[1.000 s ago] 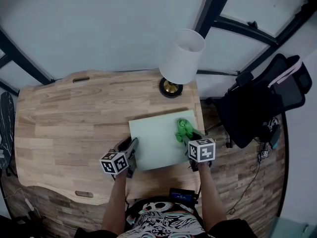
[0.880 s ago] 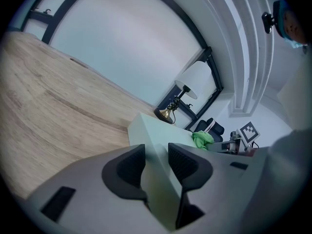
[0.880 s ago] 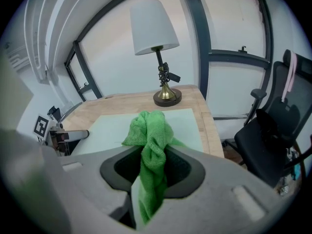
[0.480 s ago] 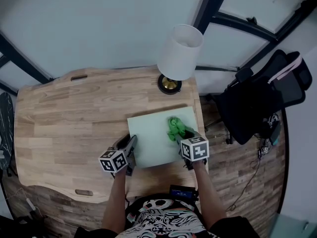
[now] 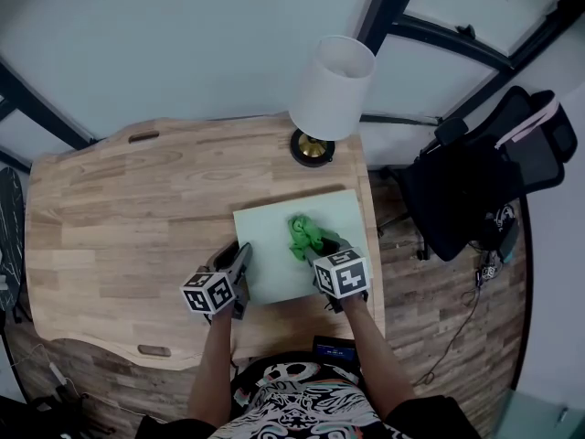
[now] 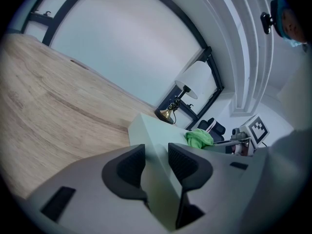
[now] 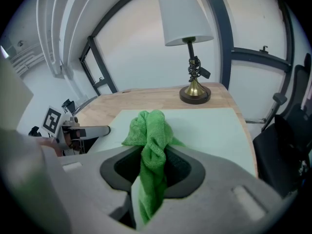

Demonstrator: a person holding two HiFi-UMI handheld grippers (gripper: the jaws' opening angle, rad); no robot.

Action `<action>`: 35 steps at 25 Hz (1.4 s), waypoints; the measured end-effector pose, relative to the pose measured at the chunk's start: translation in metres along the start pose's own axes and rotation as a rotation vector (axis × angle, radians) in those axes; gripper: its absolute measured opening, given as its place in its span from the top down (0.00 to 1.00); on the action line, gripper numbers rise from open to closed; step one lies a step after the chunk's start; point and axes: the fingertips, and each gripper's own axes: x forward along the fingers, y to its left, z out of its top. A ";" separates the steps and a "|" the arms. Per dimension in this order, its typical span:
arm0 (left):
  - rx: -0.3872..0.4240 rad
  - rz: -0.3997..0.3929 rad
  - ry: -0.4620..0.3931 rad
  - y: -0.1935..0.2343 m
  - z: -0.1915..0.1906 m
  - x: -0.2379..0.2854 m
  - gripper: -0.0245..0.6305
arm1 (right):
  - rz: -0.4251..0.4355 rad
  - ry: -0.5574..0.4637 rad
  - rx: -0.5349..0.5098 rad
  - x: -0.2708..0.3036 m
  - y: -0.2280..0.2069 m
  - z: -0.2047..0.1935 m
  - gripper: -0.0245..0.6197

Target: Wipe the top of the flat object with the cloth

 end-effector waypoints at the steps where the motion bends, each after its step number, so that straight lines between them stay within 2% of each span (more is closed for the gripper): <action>1: 0.000 0.001 -0.001 0.000 0.000 0.000 0.74 | 0.009 0.002 -0.006 0.002 0.005 0.000 0.78; 7: 0.003 0.013 0.004 0.001 0.000 0.000 0.74 | 0.101 0.009 -0.065 0.017 0.051 0.002 0.78; 11: 0.008 0.022 0.014 0.003 0.000 0.002 0.74 | 0.114 -0.009 -0.065 0.021 0.062 0.003 0.78; 13: 0.054 0.039 0.030 0.001 0.001 0.001 0.74 | 0.109 -0.053 -0.032 0.014 0.058 0.006 0.78; 15: 0.105 0.050 0.028 -0.005 0.009 -0.003 0.75 | 0.098 -0.142 0.012 -0.001 0.052 0.018 0.78; 16: 0.116 0.049 0.005 -0.009 0.017 -0.008 0.77 | 0.090 -0.186 0.027 -0.010 0.049 0.025 0.78; 18: 0.110 0.041 -0.068 -0.018 0.035 -0.023 0.91 | 0.053 -0.245 0.023 -0.025 0.043 0.032 0.78; 20: 0.115 0.041 -0.132 -0.027 0.050 -0.039 0.93 | -0.001 -0.291 -0.015 -0.041 0.037 0.035 0.78; 22: 0.155 0.060 -0.161 -0.036 0.059 -0.052 0.93 | -0.056 -0.352 -0.062 -0.059 0.035 0.041 0.78; 26: 0.289 0.101 -0.180 -0.066 0.066 -0.074 0.93 | -0.139 -0.455 -0.127 -0.097 0.041 0.049 0.78; 30: 0.390 0.100 -0.232 -0.103 0.069 -0.098 0.93 | -0.197 -0.512 -0.152 -0.137 0.052 0.045 0.78; 35: 0.422 0.109 -0.313 -0.133 0.080 -0.127 0.93 | -0.247 -0.575 -0.192 -0.175 0.064 0.038 0.78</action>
